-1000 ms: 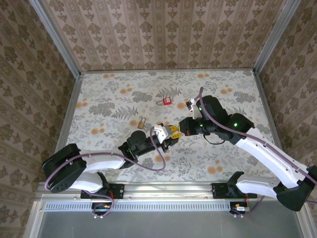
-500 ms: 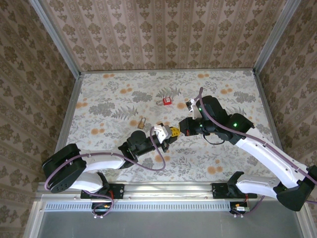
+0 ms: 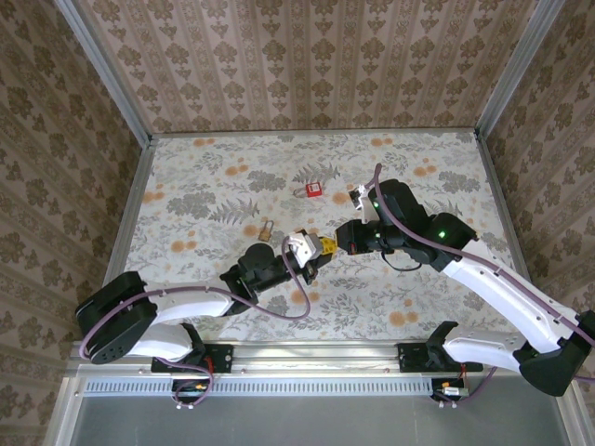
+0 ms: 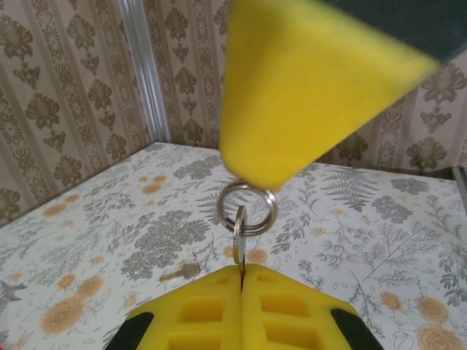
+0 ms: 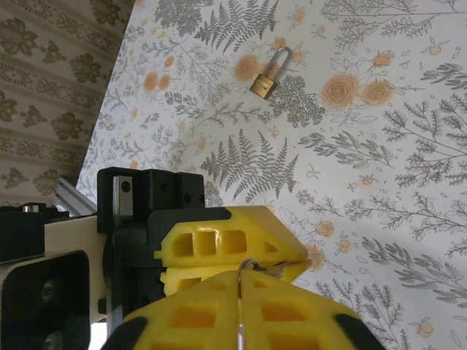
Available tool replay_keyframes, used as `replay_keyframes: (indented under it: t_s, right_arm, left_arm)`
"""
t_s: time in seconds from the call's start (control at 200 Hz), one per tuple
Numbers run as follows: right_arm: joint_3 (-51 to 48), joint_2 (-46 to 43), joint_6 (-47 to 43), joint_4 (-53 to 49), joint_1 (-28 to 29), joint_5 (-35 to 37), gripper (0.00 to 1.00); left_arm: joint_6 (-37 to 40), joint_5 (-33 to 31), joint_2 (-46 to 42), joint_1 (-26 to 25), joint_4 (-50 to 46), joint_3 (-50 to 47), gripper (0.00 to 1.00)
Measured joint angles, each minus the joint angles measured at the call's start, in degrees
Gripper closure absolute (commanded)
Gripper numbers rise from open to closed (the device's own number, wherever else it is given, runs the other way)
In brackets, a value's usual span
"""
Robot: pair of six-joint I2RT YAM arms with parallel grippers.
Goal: Unlock with the key
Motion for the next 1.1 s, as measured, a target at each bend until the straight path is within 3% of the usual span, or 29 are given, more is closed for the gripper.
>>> replay_keyframes:
  t_s: [0.085,0.225,0.5,0.695,0.87,0.97,1.1]
  right_arm:
    - [-0.2,-0.5,0.1,0.0,0.0,0.4,0.65]
    - [-0.3,-2.0,0.3,0.0,0.0,1.7,0.59]
    - [-5.0,-7.7,3.3,3.8,-3.6,3.1,0.58]
    - [-12.8,-11.5,7.7,13.1,-11.8,-4.4,0.58]
    - [-18.2,-11.8,9.5,18.3,-17.1,-9.5,0.58]
    - [-19.6,-11.0,9.4,19.8,-18.1,-11.9,0.58]
    - [-22.1,-9.5,8.5,22.6,-18.7,-15.1,0.58]
  left_arm:
    - [2.4,-2.3,-1.1,0.0,-5.5,2.1,1.00]
    - [8.2,-7.7,-3.0,-0.4,-14.6,6.4,1.00]
    - [24.8,-20.4,-5.6,-3.1,-22.5,7.9,1.00]
    - [42.8,-30.3,-5.1,-6.5,-22.9,8.2,1.00]
    - [62.0,-40.4,0.8,-8.8,-20.9,9.8,1.00]
    - [71.8,-44.9,5.2,-9.8,-16.9,9.7,1.00]
    - [83.7,-47.9,10.9,-11.1,-4.7,7.3,1.00]
